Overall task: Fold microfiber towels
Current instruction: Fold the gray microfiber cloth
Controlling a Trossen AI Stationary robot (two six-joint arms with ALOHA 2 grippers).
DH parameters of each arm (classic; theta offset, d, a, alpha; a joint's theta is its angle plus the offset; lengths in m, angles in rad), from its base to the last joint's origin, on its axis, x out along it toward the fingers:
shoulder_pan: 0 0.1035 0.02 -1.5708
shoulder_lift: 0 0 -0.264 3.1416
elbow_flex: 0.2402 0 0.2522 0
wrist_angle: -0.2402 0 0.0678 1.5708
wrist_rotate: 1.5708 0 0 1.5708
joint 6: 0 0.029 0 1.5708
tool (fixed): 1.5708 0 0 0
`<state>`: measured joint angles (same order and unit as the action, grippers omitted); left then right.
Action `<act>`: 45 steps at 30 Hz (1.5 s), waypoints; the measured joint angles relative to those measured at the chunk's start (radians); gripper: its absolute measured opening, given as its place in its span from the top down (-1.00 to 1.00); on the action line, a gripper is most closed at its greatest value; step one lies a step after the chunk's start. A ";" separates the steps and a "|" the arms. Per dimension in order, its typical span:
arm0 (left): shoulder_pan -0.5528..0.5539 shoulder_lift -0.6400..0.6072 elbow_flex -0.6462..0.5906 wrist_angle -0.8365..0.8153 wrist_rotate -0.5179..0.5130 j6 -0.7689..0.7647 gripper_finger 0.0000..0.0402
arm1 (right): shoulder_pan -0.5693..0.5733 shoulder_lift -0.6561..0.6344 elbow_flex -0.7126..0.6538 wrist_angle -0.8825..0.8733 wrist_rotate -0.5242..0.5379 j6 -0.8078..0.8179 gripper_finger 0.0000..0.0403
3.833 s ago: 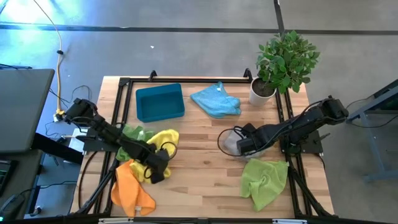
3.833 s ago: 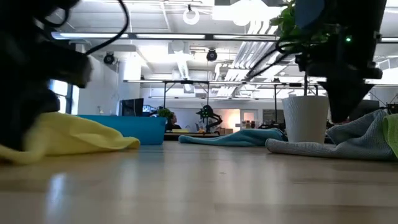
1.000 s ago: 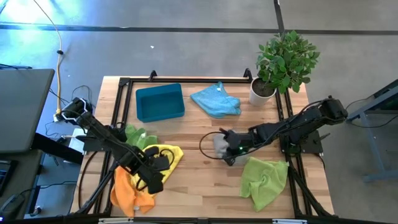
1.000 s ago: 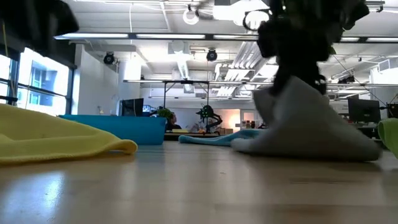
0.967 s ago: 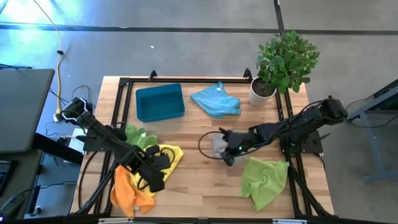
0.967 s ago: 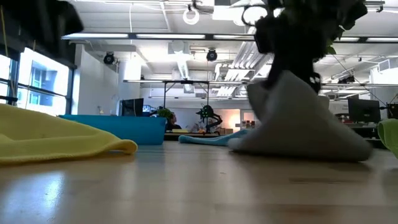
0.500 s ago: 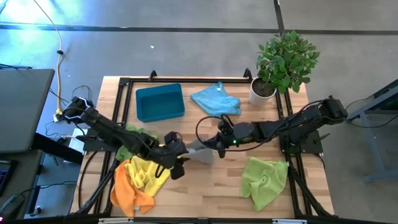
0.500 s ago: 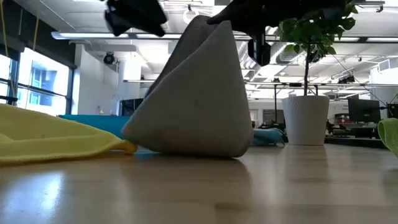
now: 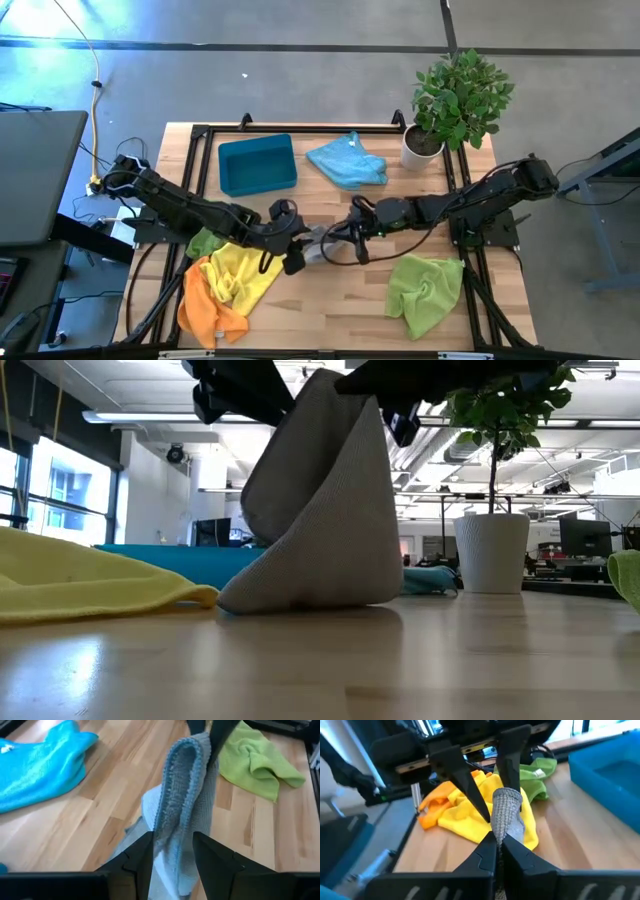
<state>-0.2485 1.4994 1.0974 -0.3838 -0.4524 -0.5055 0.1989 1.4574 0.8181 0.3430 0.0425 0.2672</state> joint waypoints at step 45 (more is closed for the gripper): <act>0.006 0.063 -0.089 0.095 -0.039 -0.173 0.42 | -0.002 -0.001 0.000 0.122 0.244 -0.051 1.00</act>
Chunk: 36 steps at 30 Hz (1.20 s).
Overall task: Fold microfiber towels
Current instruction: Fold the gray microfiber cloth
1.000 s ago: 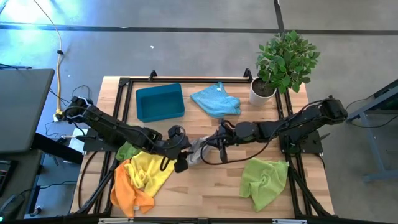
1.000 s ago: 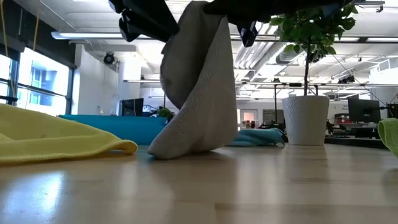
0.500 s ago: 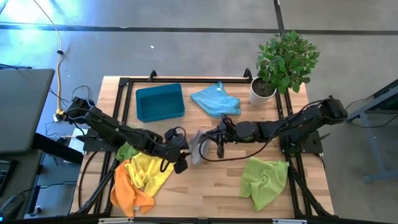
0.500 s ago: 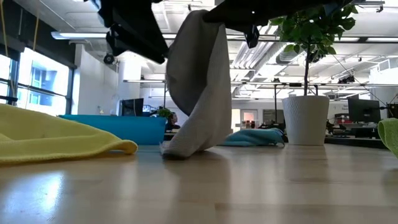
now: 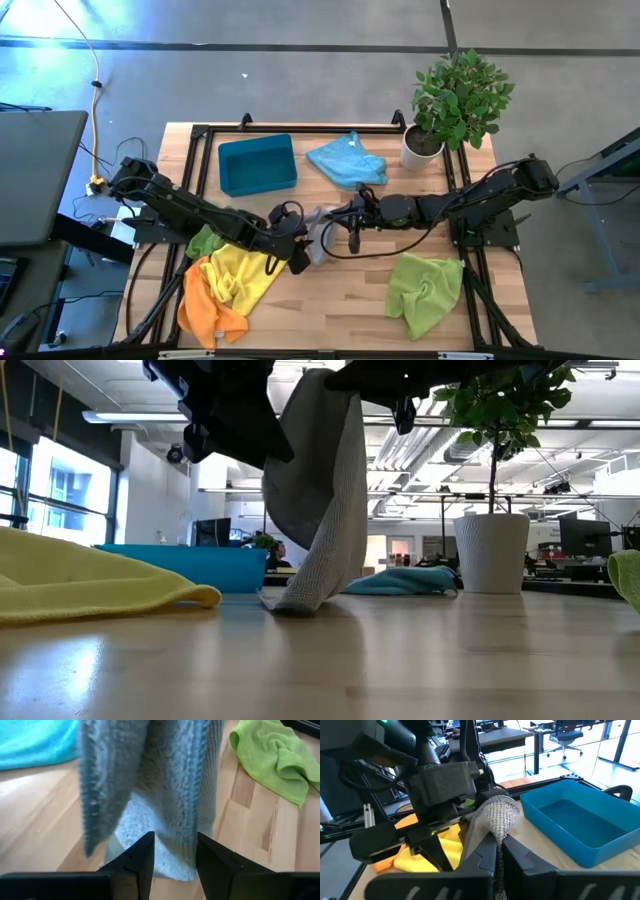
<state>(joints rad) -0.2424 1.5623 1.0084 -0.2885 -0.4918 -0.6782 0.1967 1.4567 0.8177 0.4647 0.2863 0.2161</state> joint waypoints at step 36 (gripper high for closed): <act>-0.007 -0.004 0.000 -0.454 0.454 0.187 1.00 | -0.002 0.000 0.000 -0.311 -0.253 0.035 0.30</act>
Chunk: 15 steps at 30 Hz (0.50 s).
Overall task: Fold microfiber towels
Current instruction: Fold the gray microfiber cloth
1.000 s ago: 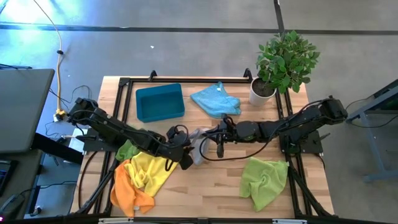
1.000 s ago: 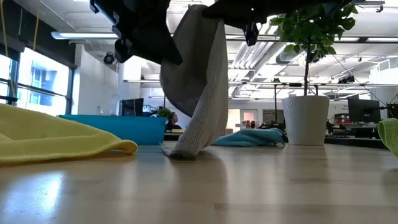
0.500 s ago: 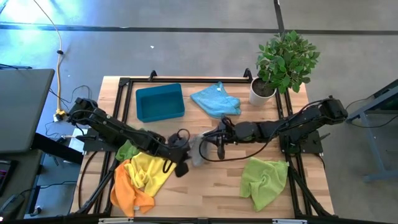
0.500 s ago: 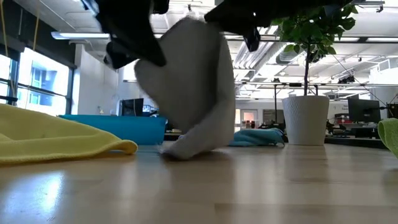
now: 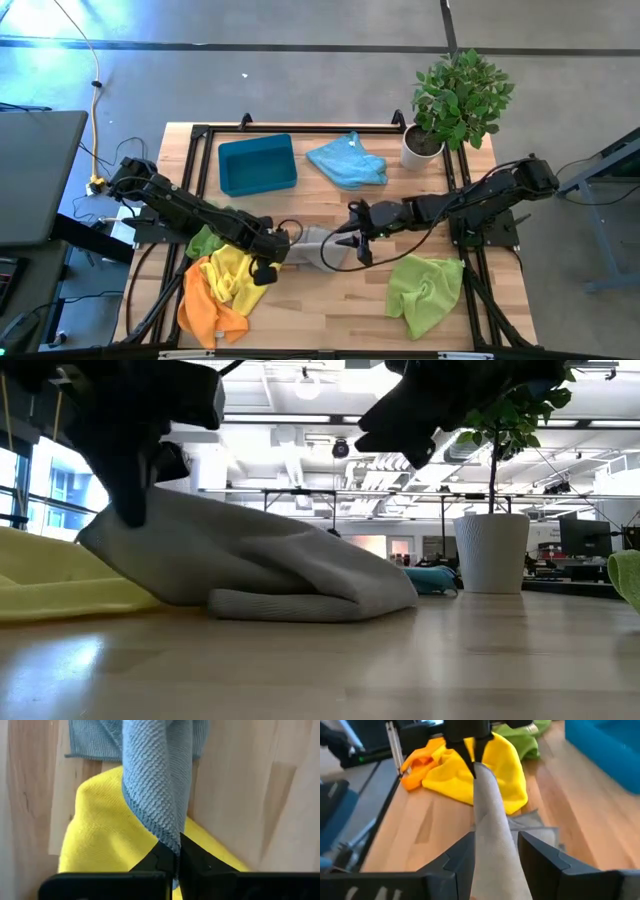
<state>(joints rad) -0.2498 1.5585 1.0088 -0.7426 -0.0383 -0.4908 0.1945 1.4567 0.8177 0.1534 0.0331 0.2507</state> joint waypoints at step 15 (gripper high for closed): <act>0.002 -0.003 0.327 -0.256 -0.272 0.542 1.00 | -0.031 -0.002 0.000 0.096 0.043 0.036 0.30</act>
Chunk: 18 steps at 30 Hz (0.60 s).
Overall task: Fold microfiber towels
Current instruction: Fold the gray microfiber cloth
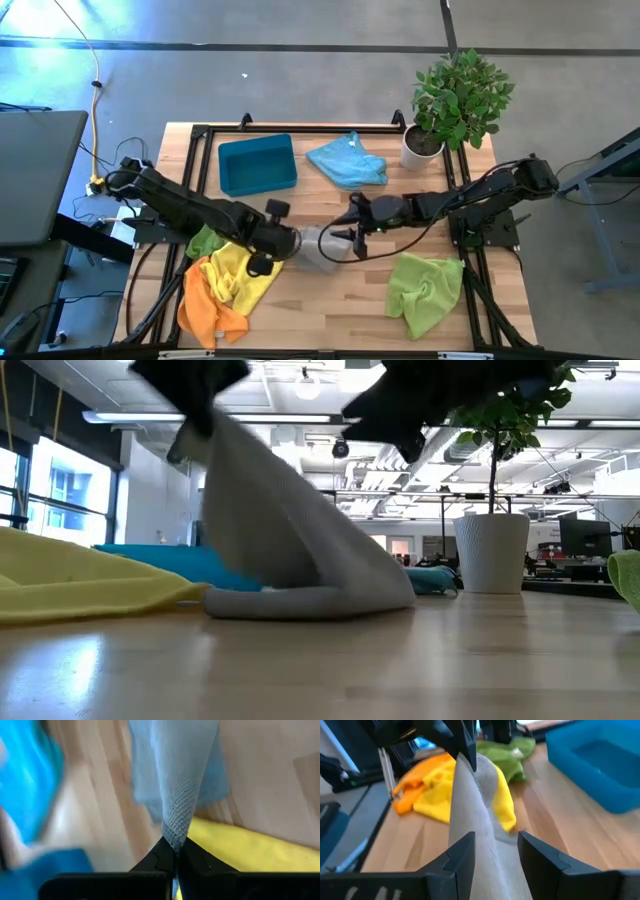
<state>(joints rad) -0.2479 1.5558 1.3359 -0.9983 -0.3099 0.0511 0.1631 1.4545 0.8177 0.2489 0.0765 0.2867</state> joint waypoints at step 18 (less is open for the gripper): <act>0.029 -0.002 0.321 -0.168 -0.030 0.464 1.00 | 0.000 -0.006 0.000 0.437 -0.022 -0.087 0.30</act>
<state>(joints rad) -0.2191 1.5539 1.6573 -1.1663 -0.3400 0.5154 0.1627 1.4483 0.8177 0.6864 0.0547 0.1993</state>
